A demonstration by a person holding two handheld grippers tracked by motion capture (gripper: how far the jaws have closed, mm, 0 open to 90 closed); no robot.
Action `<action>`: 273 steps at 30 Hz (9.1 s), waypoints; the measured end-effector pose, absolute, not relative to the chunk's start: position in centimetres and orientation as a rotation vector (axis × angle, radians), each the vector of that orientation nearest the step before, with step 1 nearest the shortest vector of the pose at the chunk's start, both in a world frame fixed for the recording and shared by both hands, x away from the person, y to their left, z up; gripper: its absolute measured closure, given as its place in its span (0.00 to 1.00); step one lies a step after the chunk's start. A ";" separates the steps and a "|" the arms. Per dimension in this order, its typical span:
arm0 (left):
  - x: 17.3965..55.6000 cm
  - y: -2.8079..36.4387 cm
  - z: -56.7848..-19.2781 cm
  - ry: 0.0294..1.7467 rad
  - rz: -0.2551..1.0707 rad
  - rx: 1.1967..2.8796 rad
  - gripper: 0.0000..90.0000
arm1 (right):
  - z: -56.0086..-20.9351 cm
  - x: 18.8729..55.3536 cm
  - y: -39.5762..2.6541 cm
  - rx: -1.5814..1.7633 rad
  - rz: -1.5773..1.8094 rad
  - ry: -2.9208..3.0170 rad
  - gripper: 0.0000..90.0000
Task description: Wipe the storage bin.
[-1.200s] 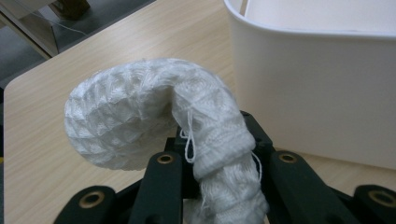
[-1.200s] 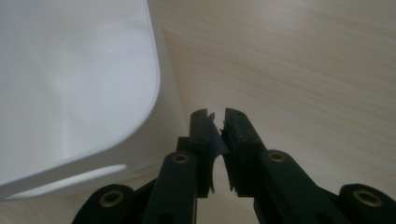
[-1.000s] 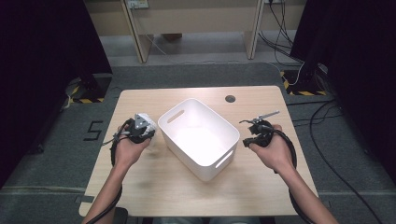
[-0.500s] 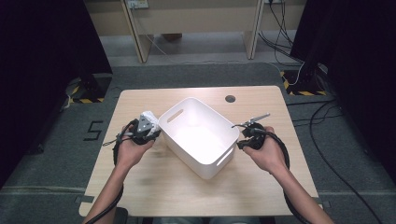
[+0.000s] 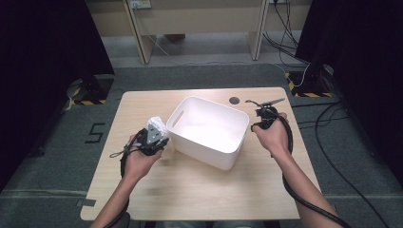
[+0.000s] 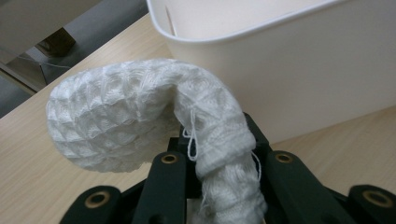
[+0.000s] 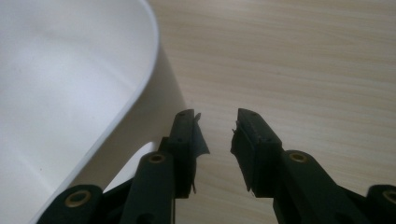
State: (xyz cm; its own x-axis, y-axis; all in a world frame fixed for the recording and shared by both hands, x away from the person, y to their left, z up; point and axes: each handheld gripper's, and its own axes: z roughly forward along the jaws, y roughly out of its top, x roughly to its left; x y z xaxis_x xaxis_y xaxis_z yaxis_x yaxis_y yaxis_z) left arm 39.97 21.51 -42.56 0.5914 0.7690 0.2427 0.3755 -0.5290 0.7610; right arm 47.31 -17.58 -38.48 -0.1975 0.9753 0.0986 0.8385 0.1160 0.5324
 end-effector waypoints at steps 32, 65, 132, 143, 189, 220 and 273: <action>37.1 19.8 -41.5 0.920 0.684 2.151 0.84 | -37.3 46.6 -14.4 1.753 0.791 2.190 0.68; 33.7 19.0 -42.5 0.978 0.613 2.095 0.83 | -38.0 45.3 -12.5 1.494 0.861 2.183 0.69; 36.2 18.0 -42.4 0.942 0.545 2.175 0.83 | -39.5 45.1 -12.2 1.327 0.770 2.205 0.81; 36.3 18.2 -42.6 0.941 0.533 2.172 0.83 | -39.5 45.0 -11.9 1.317 0.764 2.208 0.81; 36.3 18.3 -40.4 0.956 0.539 2.191 0.83 | -39.7 45.0 -11.8 1.224 0.739 2.235 0.80; 36.8 18.4 -44.6 0.995 0.479 2.217 0.83 | -39.6 45.0 -11.6 1.228 0.773 2.238 0.79; 36.7 16.8 -44.1 0.952 0.482 2.195 0.83 | -39.6 44.9 -11.5 1.238 0.777 2.234 0.79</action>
